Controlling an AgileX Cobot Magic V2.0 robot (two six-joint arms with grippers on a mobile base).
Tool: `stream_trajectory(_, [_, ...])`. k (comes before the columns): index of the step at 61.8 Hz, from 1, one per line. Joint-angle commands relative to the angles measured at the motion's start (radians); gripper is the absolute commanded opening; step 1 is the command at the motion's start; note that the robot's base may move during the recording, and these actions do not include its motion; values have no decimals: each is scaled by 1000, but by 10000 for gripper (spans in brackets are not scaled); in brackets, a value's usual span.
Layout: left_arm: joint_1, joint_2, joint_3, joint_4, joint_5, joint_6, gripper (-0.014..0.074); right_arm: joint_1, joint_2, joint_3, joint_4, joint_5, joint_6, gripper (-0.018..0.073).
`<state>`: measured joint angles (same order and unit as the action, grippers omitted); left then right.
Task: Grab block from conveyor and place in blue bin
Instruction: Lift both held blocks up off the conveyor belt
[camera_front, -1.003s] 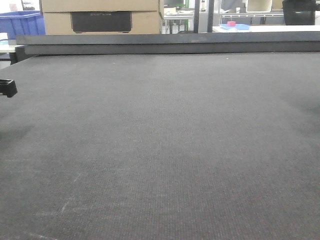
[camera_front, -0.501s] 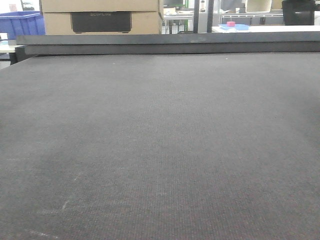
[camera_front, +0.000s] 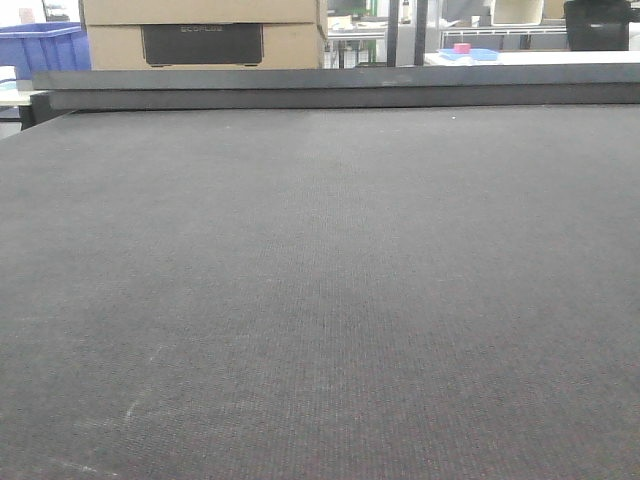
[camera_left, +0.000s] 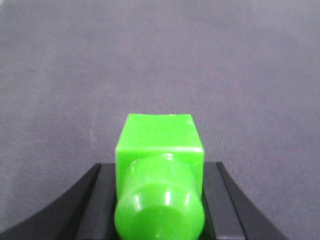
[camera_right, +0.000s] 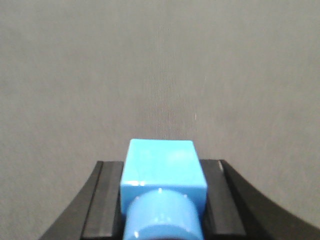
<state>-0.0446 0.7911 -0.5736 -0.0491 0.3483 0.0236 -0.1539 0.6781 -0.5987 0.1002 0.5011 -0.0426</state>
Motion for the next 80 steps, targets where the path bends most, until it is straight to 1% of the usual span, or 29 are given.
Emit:
stream_trajectory(1, [17, -81, 3, -10, -32, -9, -111, -2, -60, 18, -3, -60, -9, -162])
stream_trajectory(9, [22, -169, 2, 4, -87, -9, -111, -2, -97, 18, -3, -94, -9, -162])
stream_trajectory(16, [22, -244, 2, 9, -193, -9, -111, -2, -135, 15, 16, -193, -9, -162])
stream_trajectory(21, [22, -286, 2, 9, -224, -9, -111, -2, -162, 14, 15, -247, -9, -162])
stream_trajectory(36, [22, -355, 2, 9, -185, -9, -111, -2, -263, 14, 15, -254, -9, -162])
stream_trajectory(43, [22, -378, 2, 9, -153, -9, -111, -2, -320, 16, 15, -214, -9, -162])
stream_trajectory(49, [22, -385, 2, 9, -133, -9, -111, -2, -350, 25, 15, -212, -9, -162])
stream_trajectory(80, [22, -385, 2, 9, -133, -9, -111, -1, -355, 25, 15, -226, -10, -162])
